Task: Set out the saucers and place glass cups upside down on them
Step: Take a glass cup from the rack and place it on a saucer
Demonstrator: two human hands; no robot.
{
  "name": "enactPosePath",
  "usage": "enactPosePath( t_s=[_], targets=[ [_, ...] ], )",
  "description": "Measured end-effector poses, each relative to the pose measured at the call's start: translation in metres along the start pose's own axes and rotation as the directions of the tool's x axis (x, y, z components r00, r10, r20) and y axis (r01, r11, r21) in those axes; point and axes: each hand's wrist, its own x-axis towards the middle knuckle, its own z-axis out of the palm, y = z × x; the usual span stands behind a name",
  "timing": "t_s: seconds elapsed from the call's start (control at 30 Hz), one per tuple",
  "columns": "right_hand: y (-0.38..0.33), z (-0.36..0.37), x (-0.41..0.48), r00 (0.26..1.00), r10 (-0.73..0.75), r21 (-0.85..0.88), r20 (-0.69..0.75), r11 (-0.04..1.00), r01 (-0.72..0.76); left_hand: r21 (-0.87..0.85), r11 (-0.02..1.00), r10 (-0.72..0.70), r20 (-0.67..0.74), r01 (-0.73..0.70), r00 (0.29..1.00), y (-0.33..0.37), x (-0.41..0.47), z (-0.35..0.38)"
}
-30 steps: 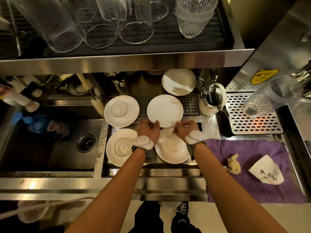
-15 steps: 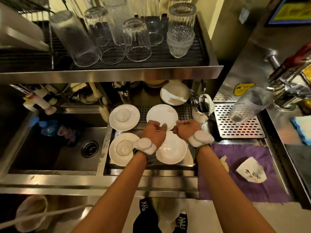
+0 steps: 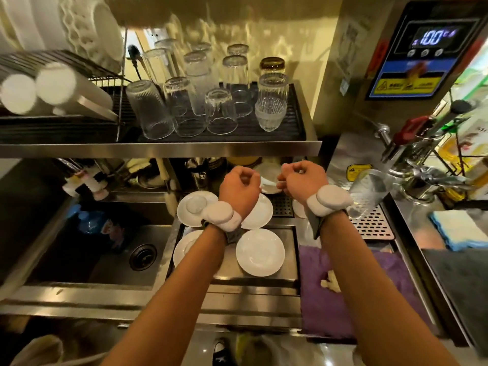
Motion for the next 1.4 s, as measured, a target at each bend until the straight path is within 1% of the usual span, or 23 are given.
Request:
enactPosePath(
  t_s=[0.17, 0.37, 0.47, 0.57, 0.7, 0.93, 1.1, 1.27, 1.4],
  targets=[
    [-0.040, -0.010, 0.016, 0.998, -0.049, -0.020, -0.027, 0.999, 0.048, -0.016, 0.998, 0.062, -0.038, -0.063, 0.997, 0.038, 0.023, -0.010],
    [-0.074, -0.009, 0.042, 0.990, -0.103, 0.037, -0.097, 0.994, 0.107, 0.032, 0.993, 0.119, -0.091, -0.117, 0.989, 0.071, 0.058, -0.013],
    [-0.087, -0.009, 0.057, 0.989, -0.094, 0.048, -0.113, 0.994, 0.100, 0.054, 0.992, 0.122, -0.097, -0.117, 0.988, 0.080, 0.075, -0.013],
    [-0.097, -0.009, 0.072, 0.989, -0.099, -0.005, -0.107, 0.995, 0.099, 0.108, 0.988, 0.122, -0.083, -0.113, 0.989, 0.087, 0.089, -0.012],
    [-0.105, -0.010, 0.083, 0.991, -0.113, -0.102, -0.067, 0.989, 0.106, 0.144, 0.985, 0.099, -0.024, -0.095, 0.995, 0.093, 0.104, -0.011],
    [-0.104, -0.003, 0.095, 0.992, -0.122, -0.182, -0.002, 0.976, 0.120, 0.188, 0.976, 0.116, -0.016, -0.111, 0.993, 0.094, 0.120, -0.007],
    [-0.101, -0.001, 0.099, 0.988, -0.150, -0.197, -0.021, 0.970, 0.143, 0.176, 0.982, 0.073, -0.025, -0.068, 0.997, 0.090, 0.124, -0.004],
    [-0.104, -0.001, 0.101, 0.988, -0.150, -0.195, -0.034, 0.971, 0.141, 0.146, 0.986, 0.083, -0.042, -0.076, 0.996, 0.087, 0.125, 0.001],
    [-0.104, -0.001, 0.103, 0.990, -0.141, -0.192, -0.015, 0.972, 0.135, 0.133, 0.988, 0.083, -0.050, -0.076, 0.995, 0.087, 0.126, 0.001]
  ],
)
